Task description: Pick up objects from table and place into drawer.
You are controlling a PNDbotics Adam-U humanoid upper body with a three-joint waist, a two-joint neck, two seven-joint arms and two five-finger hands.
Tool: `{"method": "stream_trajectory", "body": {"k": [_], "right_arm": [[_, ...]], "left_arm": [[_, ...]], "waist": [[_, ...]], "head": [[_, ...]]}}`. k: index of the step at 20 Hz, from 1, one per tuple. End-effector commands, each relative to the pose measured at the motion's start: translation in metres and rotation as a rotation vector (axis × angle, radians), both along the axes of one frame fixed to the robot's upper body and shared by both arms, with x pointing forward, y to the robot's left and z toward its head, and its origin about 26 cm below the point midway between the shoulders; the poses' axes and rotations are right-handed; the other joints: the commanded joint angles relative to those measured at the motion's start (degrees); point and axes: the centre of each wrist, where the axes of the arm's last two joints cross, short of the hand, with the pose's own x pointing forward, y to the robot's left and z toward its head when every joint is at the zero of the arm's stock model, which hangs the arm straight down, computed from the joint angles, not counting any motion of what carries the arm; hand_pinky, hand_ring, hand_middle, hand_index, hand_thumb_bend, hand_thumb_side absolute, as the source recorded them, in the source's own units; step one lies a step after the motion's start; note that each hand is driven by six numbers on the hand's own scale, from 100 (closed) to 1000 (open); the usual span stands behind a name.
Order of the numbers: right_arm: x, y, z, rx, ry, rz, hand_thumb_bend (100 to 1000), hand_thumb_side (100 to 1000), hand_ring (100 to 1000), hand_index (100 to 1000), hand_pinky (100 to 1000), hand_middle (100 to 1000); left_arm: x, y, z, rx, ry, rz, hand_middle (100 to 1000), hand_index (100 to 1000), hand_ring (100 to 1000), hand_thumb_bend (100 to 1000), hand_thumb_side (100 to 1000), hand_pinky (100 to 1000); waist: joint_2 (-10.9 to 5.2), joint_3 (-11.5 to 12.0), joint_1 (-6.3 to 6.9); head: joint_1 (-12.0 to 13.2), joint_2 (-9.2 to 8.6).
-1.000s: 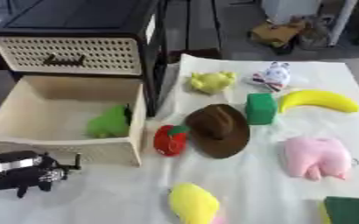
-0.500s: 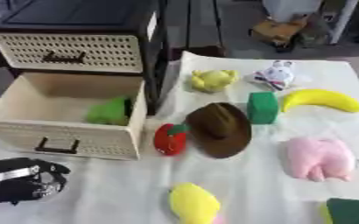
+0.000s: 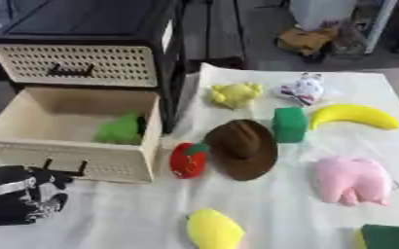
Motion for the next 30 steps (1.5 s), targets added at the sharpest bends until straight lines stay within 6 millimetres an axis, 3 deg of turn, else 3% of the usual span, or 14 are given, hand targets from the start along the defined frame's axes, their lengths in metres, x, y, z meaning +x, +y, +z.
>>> {"method": "stream_trajectory", "body": {"k": [1,10,30], "right_arm": [[-0.006,0.0,0.008,-0.006,-0.036,0.0,112,840,568,712,348,511],[-0.006,0.0,0.007,0.0,-0.032,0.001,110,844,568,711,349,511],[-0.005,0.001,0.005,-0.005,-0.017,0.003,109,849,566,707,347,506]], "left_arm": [[0.008,0.003,0.004,0.019,0.047,0.056,866,988,661,100,1000,437],[0.03,0.004,-0.007,0.016,0.044,0.077,894,1000,675,100,1000,451],[0.032,-0.005,0.011,-0.032,-0.099,0.047,904,1000,677,100,1000,447]], "waist": [[-1.34,-0.11,-0.1],[-1.06,-0.51,-0.05],[-0.5,-0.62,-0.11]], "head": [[0.28,-0.88],[0.38,-1.51],[0.36,-2.46]]}}
